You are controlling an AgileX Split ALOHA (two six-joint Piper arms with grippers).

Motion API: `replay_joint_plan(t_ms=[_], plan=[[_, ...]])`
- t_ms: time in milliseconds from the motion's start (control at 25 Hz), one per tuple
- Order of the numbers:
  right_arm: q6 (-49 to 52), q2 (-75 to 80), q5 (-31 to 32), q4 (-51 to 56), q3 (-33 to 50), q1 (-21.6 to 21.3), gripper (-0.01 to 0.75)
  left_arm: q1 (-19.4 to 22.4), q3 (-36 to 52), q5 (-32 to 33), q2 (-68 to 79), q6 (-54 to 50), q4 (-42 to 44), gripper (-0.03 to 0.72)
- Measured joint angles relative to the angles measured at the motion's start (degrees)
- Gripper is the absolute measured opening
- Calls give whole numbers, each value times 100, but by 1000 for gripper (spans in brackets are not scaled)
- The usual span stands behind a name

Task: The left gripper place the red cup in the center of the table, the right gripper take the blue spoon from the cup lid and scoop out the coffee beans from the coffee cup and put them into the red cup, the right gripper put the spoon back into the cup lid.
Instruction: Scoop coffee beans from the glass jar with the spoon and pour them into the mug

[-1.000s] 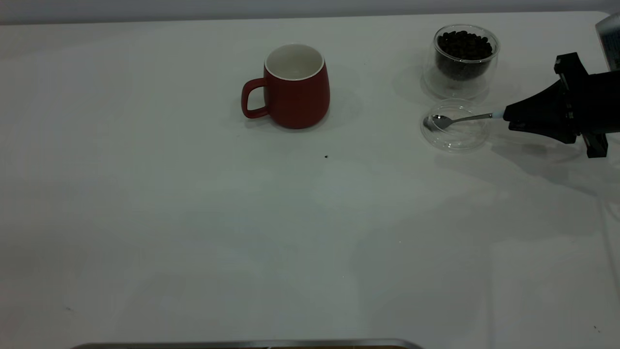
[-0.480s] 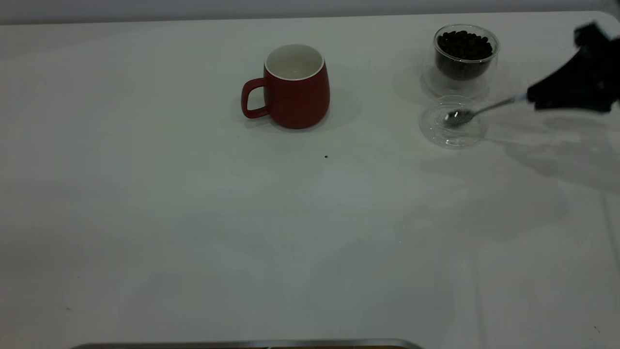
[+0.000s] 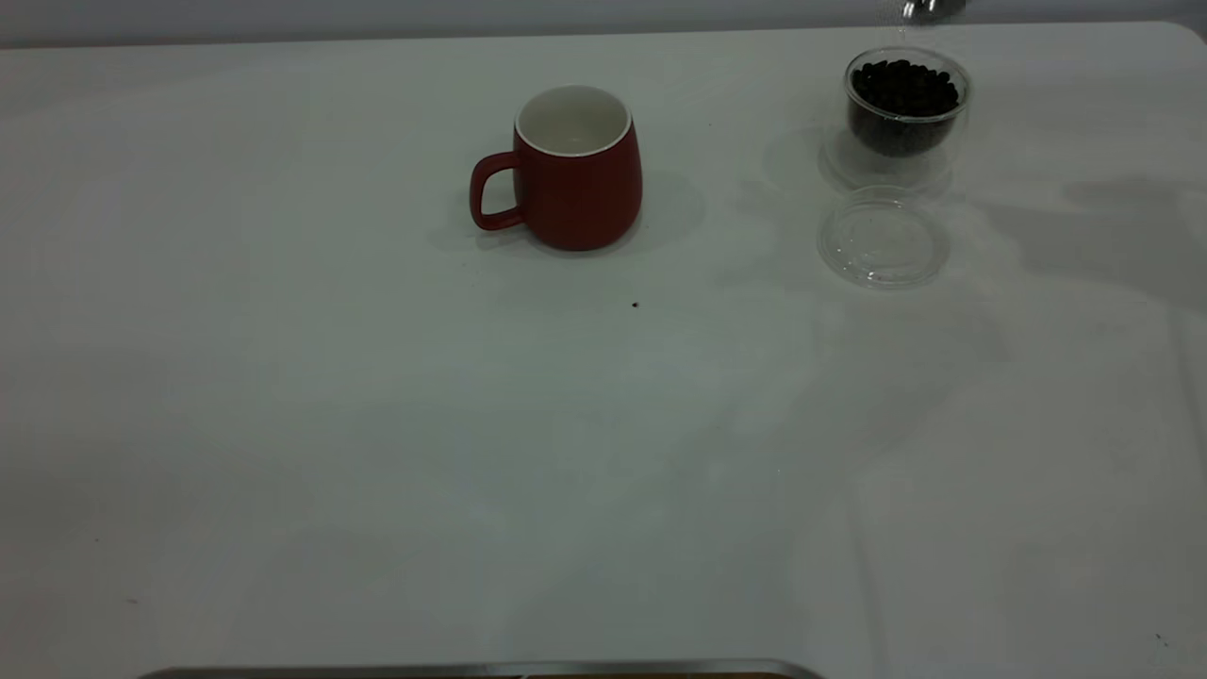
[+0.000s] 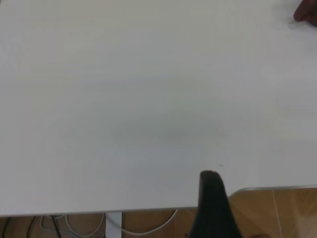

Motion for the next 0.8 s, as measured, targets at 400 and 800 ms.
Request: replay_joint_plan(t_ms=[400, 800], plan=[[2187, 979, 585, -2167, -2308, 0, 105, 0, 0, 0, 0, 0, 0, 587], [2383, 1619, 1023, -2281, -2686, 69, 105, 0, 0, 0, 0, 6, 0, 587]])
